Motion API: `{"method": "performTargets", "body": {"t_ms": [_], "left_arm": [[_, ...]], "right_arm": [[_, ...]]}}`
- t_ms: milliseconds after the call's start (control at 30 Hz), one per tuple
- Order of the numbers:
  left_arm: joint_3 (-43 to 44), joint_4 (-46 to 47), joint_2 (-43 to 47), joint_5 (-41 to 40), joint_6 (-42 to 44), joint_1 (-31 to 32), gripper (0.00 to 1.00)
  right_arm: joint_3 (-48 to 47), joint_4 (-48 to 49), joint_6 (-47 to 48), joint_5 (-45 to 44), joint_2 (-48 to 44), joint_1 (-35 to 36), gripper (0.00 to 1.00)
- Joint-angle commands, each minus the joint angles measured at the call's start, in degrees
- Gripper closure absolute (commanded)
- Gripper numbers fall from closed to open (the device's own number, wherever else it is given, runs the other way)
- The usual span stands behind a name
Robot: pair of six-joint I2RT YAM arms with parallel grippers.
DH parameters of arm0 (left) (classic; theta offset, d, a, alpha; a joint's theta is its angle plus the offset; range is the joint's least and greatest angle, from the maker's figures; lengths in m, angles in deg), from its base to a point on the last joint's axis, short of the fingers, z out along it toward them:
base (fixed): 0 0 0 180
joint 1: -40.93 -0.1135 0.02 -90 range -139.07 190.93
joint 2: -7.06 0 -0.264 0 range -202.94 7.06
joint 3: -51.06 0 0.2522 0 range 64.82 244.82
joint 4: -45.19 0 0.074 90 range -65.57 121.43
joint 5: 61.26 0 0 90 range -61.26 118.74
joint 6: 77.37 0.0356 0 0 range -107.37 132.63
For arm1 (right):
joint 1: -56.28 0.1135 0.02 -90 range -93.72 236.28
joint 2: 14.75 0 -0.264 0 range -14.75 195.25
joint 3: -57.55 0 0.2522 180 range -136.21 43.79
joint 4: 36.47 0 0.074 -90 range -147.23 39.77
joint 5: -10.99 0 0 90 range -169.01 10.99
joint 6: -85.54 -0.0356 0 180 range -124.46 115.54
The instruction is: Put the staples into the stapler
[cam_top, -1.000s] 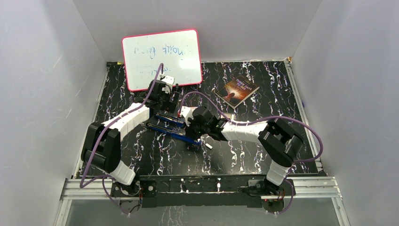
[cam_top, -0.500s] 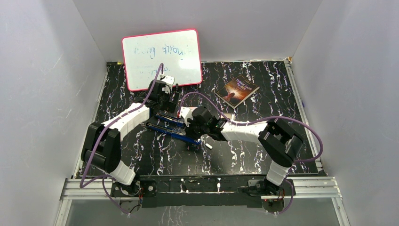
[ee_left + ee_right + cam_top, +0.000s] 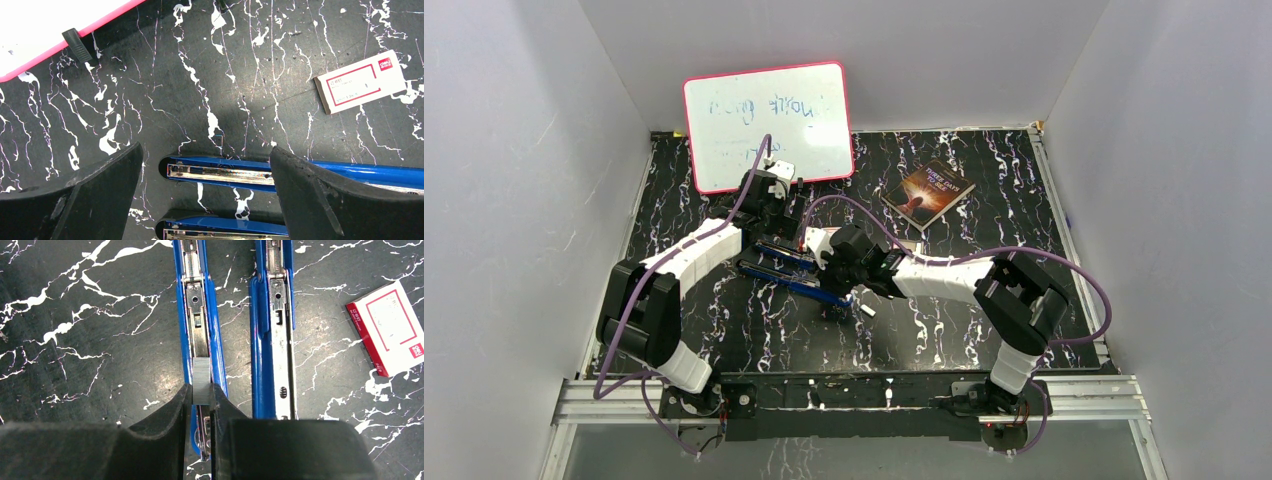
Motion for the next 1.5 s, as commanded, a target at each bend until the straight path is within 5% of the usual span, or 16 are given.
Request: {"method": "performTargets", "body": {"t_ms": [0, 1467], "left_arm": [[0.7, -0.6, 0.8, -1.1, 0.5, 0.3, 0.02], [0.6, -0.6, 0.9, -1.4, 0.8, 0.3, 0.02]], "right_arm": [[-2.1, -2.3, 1.6, -1.8, -0.6, 0.4, 1.0], [-11.2, -12.5, 5.6, -4.8, 5.2, 2.1, 1.0]]}}
